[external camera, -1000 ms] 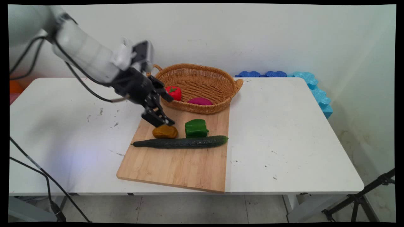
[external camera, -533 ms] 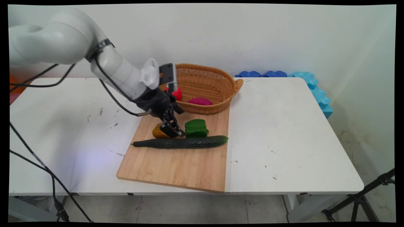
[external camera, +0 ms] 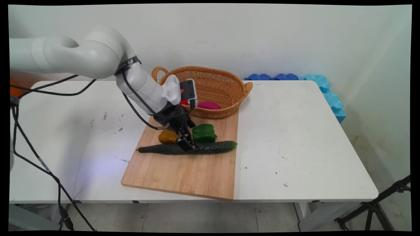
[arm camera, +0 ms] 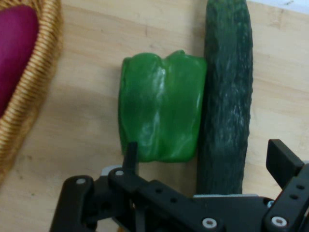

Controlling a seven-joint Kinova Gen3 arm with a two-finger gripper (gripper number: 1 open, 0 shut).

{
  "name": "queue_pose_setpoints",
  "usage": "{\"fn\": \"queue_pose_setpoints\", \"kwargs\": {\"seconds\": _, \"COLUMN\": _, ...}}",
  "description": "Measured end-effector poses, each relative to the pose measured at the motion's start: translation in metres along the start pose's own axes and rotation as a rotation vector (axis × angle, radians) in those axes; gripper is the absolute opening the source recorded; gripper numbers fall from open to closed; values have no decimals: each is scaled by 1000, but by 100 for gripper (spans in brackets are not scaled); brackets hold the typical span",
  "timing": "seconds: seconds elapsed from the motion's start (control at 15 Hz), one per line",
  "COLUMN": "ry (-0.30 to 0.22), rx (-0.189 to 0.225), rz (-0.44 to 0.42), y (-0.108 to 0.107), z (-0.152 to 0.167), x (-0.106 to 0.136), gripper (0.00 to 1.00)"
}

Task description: Pick up the cucumber from the cutting board

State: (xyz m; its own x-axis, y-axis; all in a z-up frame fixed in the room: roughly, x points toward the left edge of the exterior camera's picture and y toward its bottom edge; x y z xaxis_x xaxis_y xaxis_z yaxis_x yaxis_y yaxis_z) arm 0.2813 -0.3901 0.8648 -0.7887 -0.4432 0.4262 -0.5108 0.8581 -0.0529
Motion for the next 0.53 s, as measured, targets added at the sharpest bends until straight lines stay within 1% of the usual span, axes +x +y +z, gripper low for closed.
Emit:
{"fn": "queue_pose_setpoints", "kwargs": {"seconds": 0.27, "ry": -45, "rx": -19, "rz": -16, "y": 3, "z": 14, "x": -1, "gripper": 100}}
{"fn": "queue_pose_setpoints", "kwargs": {"seconds": 0.53, "ry": -73, "rx": -29, "rz": -20, "y": 3, "z": 24, "x": -3, "gripper": 100}}
